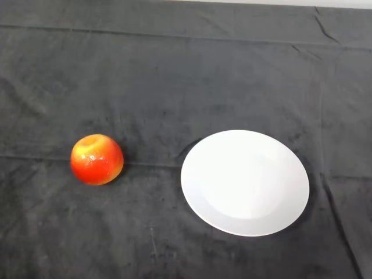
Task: Move the apple to the plate
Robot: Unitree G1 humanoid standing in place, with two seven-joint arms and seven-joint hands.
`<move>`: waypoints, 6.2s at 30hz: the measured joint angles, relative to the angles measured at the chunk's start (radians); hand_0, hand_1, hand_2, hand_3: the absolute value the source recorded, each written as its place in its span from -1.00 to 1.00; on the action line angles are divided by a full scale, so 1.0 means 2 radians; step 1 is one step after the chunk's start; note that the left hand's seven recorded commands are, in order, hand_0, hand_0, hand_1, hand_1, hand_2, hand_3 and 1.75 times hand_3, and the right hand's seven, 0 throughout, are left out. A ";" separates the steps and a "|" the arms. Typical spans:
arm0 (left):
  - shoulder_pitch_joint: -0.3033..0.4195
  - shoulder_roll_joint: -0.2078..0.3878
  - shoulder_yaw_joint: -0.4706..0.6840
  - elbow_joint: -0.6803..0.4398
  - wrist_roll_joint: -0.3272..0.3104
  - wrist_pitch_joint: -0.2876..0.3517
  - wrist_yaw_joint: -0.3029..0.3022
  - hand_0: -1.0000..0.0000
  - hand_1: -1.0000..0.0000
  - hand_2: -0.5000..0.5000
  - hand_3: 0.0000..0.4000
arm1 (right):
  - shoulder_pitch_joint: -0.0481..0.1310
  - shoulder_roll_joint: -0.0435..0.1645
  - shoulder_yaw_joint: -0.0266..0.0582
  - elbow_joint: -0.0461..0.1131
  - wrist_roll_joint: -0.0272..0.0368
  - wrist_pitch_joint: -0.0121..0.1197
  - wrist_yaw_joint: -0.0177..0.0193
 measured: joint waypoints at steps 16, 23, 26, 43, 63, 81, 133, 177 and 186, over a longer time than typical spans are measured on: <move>-0.013 -0.012 -0.054 -0.003 0.081 -0.012 -0.002 1.00 1.00 0.00 -1.00 | 0.000 0.000 0.0001 0.000 0.0000 0.000 0.0000; -0.014 -0.034 -0.082 -0.003 0.114 -0.021 0.000 1.00 1.00 0.00 -1.00 | 0.000 0.000 0.0001 0.000 0.0000 0.000 0.0000; -0.015 -0.044 -0.096 -0.003 0.128 -0.024 0.003 1.00 1.00 0.00 -1.00 | 0.000 0.000 0.0002 0.000 0.0000 0.000 0.0000; -0.032 -0.067 -0.150 -0.006 0.198 -0.047 0.016 1.00 1.00 0.00 -1.00 | 0.000 0.000 0.0002 0.000 0.0000 0.000 0.0000; -0.036 -0.098 -0.223 -0.007 0.260 -0.068 0.037 1.00 1.00 0.00 -1.00 | 0.000 0.000 0.0002 0.000 0.0000 0.000 0.0000; -0.055 -0.108 -0.295 -0.010 0.288 -0.082 0.044 -0.45 0.65 -0.55 0.45 | 0.000 0.000 0.0002 0.000 0.0000 0.000 0.0000; -0.082 -0.129 -0.359 -0.010 0.295 -0.099 0.075 -1.00 -1.00 0.00 1.00 | 0.000 0.000 0.0002 0.000 0.0000 0.000 0.0000; -0.153 -0.178 -0.593 -0.045 0.276 -0.084 0.125 -1.00 -1.00 0.00 1.00 | 0.000 0.000 0.0000 0.000 0.0000 0.000 0.0000; -0.153 -0.176 -0.631 -0.062 0.251 -0.068 0.124 -1.00 -1.00 0.00 1.00 | 0.000 0.000 0.0001 0.000 0.0000 0.000 0.0000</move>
